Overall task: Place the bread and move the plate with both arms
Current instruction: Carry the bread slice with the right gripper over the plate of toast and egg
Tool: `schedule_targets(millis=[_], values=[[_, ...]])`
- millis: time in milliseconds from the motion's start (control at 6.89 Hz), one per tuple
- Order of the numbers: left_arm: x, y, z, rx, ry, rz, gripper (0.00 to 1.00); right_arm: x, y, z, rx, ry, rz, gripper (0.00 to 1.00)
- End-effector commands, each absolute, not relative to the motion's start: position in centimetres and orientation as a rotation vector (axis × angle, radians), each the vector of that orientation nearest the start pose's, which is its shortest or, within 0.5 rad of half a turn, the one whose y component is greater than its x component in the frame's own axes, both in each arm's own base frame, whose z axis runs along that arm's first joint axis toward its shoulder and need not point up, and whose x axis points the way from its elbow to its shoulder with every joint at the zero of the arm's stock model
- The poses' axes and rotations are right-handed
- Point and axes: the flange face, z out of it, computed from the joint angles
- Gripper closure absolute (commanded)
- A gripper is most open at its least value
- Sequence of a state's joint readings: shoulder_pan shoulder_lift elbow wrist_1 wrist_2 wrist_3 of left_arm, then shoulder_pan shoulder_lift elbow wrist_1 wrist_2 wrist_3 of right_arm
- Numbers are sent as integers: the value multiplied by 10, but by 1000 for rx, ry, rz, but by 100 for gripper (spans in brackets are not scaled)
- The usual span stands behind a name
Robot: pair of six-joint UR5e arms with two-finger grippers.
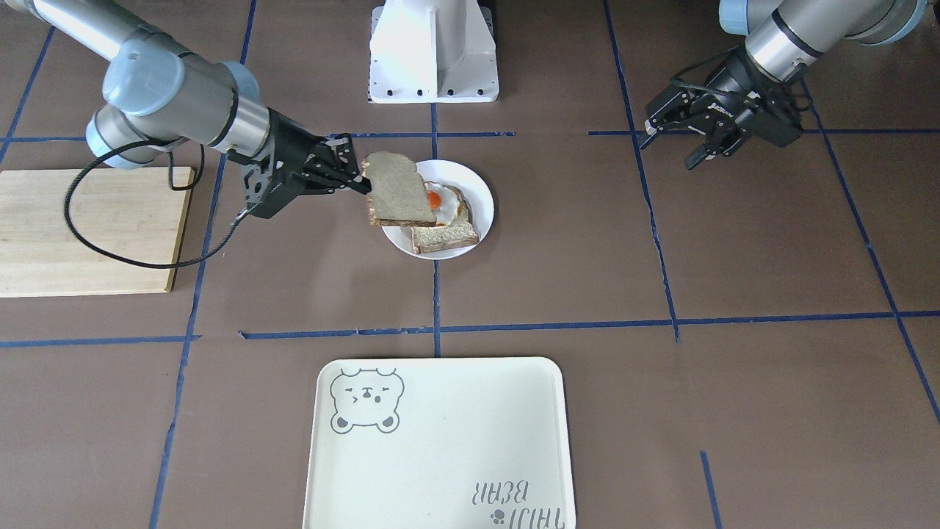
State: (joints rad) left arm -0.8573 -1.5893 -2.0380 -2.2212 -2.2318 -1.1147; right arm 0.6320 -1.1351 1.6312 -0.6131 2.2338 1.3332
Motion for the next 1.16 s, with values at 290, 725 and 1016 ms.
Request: schedule_targets(millis=[290, 725, 1016], values=[[249, -398, 342, 207, 1224, 31, 0, -506, -411, 269, 107, -1455, -156, 100], [249, -395, 347, 199, 1216, 29, 0, -510, -415, 280, 102, -1435, -144, 100], [249, -394, 346, 199, 1217, 31, 0, -512, -418, 283, 124, -1423, -116, 100]])
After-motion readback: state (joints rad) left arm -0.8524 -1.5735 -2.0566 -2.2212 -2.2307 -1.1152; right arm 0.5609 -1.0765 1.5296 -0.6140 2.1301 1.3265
